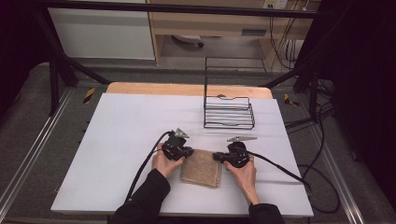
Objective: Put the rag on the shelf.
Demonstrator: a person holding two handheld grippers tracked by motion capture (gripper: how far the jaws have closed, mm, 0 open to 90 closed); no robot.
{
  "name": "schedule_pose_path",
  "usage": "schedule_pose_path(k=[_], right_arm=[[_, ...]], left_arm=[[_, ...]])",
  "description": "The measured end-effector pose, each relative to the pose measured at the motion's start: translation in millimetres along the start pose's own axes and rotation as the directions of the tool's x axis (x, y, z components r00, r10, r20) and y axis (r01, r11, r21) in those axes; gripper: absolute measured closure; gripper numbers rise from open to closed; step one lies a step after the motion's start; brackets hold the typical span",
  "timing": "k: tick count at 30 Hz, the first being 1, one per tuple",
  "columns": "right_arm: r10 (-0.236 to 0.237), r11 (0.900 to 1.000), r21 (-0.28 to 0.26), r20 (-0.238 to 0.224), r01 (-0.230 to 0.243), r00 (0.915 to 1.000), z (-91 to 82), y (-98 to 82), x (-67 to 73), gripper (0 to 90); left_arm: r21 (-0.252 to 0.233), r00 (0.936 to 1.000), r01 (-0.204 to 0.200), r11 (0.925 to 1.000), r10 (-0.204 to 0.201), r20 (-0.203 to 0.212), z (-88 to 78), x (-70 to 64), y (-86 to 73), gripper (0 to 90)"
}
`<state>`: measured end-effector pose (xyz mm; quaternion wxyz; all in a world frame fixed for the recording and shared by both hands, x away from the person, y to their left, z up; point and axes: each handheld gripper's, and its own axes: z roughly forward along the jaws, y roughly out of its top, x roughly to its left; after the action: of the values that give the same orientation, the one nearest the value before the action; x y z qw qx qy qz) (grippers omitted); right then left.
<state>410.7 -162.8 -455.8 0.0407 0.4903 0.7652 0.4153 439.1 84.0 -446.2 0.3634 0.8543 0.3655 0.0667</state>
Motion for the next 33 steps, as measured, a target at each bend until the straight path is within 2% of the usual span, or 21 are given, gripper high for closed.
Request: schedule_pose_path(k=[11,16,27,33], right_arm=[[-0.008,1.0,-0.022,-0.007,0.008,0.9999,-5.2,1.0,1.5,83.6],[-0.014,0.999,-0.047,-0.024,0.013,0.9996,-11.5,2.1,3.6,83.6],[-0.038,0.995,-0.096,-0.047,0.033,0.9982,-23.6,3.5,7.3,83.7],[-0.074,0.99,-0.126,-0.048,0.067,0.9961,-31.2,5.2,11.9,83.7]], left_arm=[[-0.008,0.9998,0.016,0.9998,-0.016,0.016,-3.1,1.8,0.7,84.8],[-0.033,0.9994,0.024,0.9992,-0.023,0.028,-10.9,1.4,2.3,85.1],[-0.084,0.9987,-0.002,0.9965,0.007,0.051,-30.4,-4.2,3.2,85.1],[-0.113,0.9989,-0.02,0.9934,0.025,0.039,-37.9,-8.8,2.7,85.2]])
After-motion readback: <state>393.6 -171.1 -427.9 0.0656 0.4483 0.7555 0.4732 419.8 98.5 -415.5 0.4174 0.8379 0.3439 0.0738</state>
